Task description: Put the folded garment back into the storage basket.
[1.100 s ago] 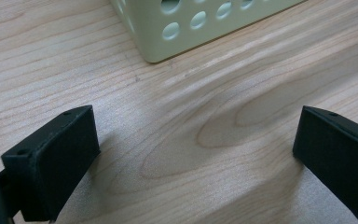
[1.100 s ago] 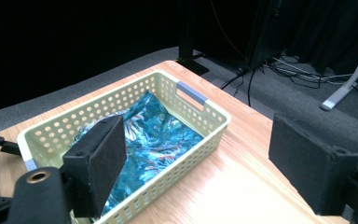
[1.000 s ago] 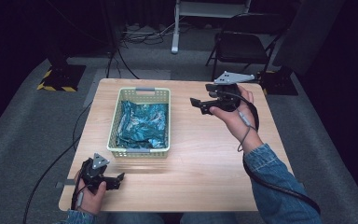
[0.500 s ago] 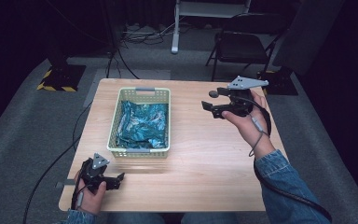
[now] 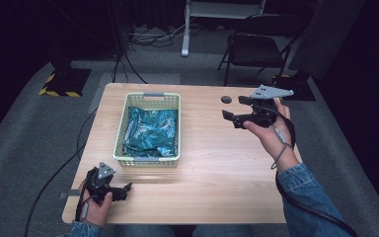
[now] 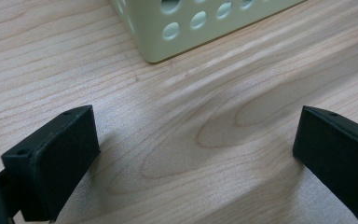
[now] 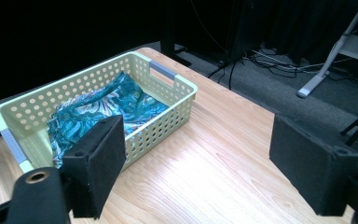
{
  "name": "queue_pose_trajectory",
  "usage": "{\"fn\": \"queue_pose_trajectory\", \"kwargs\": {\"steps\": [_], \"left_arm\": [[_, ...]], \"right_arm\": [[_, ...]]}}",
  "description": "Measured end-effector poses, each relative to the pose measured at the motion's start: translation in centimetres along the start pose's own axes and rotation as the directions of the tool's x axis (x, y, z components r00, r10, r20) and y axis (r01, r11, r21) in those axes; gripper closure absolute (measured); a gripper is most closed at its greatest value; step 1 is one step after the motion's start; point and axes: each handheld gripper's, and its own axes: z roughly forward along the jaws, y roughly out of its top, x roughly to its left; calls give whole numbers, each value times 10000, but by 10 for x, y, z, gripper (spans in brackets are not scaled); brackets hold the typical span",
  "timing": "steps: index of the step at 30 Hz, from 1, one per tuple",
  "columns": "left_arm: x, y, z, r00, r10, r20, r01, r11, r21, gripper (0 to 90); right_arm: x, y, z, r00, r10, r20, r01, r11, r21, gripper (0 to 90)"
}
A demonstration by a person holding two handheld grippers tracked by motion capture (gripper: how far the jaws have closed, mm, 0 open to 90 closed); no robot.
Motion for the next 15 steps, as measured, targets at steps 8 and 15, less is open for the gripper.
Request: {"fn": "queue_pose_trajectory", "kwargs": {"steps": [8,15], "left_arm": [[0,0,0,10000,4,4,-4,10000,-8,2],[0,0,0,10000,0,-2,0,10000,-6,2]], "right_arm": [[-7,-8,-9,9998,143,164,-143,9999,6,190],[-12,-16,-16,9994,175,310,-176,9998,30,190]]}}
